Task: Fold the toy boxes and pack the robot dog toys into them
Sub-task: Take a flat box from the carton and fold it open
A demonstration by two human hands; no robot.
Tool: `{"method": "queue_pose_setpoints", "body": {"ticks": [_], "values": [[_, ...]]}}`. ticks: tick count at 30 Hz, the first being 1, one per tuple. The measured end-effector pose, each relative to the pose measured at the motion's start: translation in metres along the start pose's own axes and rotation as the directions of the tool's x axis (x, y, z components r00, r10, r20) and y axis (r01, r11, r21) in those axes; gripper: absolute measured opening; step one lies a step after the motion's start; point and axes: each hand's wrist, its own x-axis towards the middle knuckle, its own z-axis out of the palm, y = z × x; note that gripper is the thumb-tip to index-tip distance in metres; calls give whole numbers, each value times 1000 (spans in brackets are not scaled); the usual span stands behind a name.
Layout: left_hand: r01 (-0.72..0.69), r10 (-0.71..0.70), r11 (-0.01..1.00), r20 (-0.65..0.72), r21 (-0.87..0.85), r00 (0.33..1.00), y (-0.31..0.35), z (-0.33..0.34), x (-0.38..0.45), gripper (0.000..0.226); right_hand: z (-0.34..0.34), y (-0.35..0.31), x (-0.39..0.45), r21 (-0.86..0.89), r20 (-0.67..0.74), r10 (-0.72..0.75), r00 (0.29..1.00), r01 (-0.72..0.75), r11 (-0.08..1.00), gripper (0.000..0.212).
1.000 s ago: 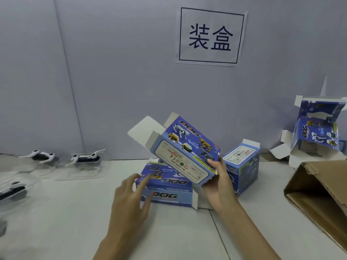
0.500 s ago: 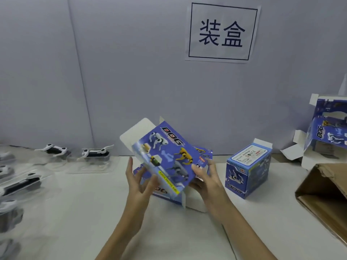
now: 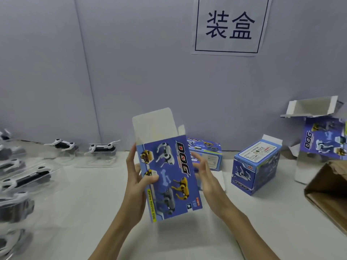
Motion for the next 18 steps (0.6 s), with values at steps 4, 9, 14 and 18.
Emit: {"method": "queue_pose_setpoints", "body": {"ticks": [4,9,14,18], "values": [[34,-33,994,-16,106,999,-1,-1,1,89,-5,3,1,55,-20,-33,999,34,998,55],[-2,-12,959,47,284,999,1,4,-4,75,-2,-6,0,56,-129,-254,958,263,963,52],[-60,35,967,104,249,994,2,7,-9,64,13,-11,-8,-48,-99,-288,952,285,957,42],[-97,105,942,-7,321,994,8,11,-10,26,21,-17,-10,-177,-207,-393,896,361,916,56]]}}
